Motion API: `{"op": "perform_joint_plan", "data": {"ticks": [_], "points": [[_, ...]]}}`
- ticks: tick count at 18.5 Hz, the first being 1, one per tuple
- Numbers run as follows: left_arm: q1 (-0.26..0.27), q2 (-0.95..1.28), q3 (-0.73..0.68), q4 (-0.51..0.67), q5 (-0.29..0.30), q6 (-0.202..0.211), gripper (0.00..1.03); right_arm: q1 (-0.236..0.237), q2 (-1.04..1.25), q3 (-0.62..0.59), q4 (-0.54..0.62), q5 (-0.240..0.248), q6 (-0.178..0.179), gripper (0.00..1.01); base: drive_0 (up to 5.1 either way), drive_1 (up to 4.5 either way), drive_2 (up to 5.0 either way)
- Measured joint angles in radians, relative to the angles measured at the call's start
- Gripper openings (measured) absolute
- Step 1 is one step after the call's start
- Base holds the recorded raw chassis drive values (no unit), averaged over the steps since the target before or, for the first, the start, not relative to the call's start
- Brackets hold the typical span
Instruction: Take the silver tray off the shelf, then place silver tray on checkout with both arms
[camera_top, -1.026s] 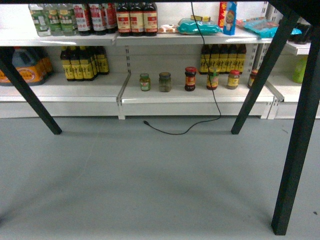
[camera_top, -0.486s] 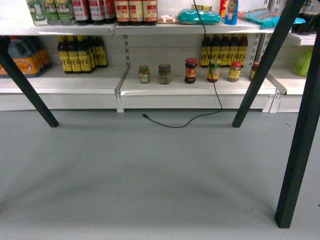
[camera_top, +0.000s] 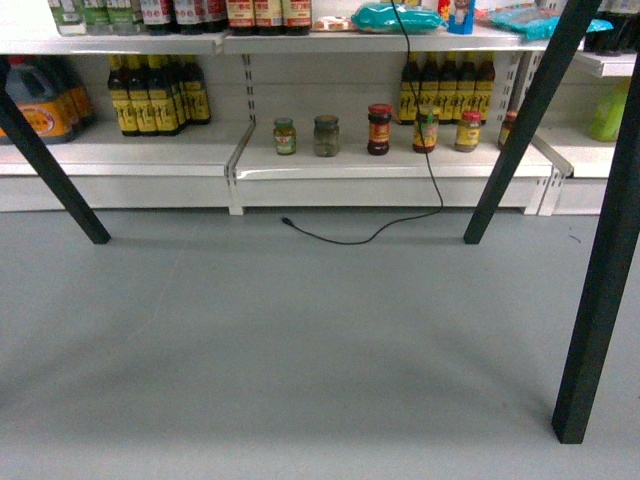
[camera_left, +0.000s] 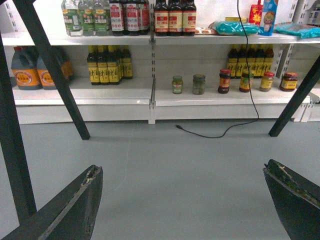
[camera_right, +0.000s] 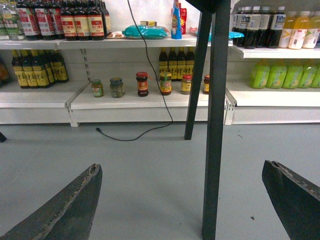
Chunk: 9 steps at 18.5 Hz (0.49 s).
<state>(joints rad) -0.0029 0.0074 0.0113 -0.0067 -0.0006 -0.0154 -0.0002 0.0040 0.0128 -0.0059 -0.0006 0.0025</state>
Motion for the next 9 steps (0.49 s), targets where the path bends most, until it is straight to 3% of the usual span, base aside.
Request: {"op": "perform_joint_plan", "data": {"ticks": [9], "points": [[0.0, 0.0, 0.0, 0.0, 0.0, 0.0, 0.98, 0.0, 0.0, 0.0, 0.0, 0.0, 0.0, 0.98, 0.0, -4.21, 4.2]]}}
